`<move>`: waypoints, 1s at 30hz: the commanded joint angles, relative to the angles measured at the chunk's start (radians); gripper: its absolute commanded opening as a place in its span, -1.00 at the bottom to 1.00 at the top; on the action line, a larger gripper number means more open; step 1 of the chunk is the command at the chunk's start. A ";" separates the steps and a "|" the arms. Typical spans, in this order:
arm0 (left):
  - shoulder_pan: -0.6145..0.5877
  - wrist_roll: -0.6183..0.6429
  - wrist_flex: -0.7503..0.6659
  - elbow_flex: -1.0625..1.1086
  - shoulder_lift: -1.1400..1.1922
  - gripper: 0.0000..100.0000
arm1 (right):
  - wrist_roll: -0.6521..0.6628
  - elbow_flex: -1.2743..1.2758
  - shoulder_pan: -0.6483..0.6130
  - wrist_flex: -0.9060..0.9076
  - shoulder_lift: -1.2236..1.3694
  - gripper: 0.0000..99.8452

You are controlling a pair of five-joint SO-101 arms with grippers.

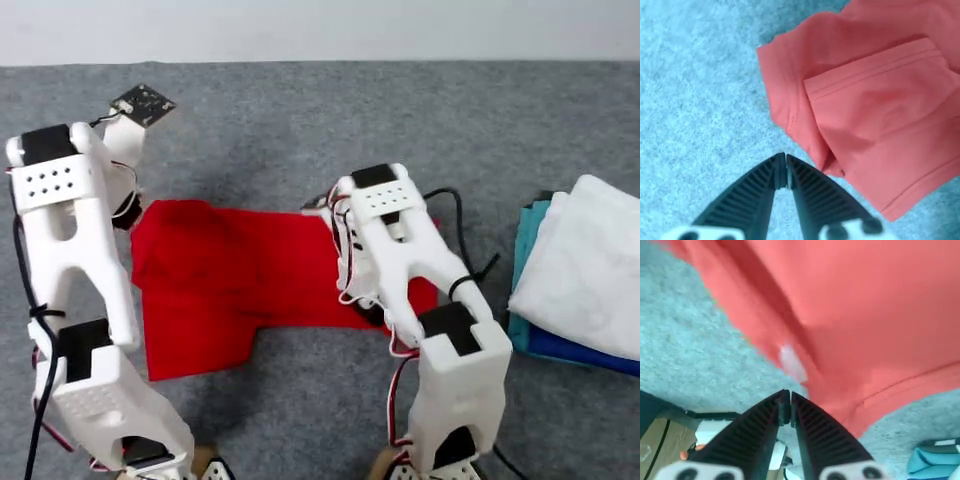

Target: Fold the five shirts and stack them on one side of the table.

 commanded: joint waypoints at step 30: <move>-0.092 0.009 0.028 0.012 -0.209 -0.99 | -0.002 -0.163 -0.140 0.042 0.102 -0.98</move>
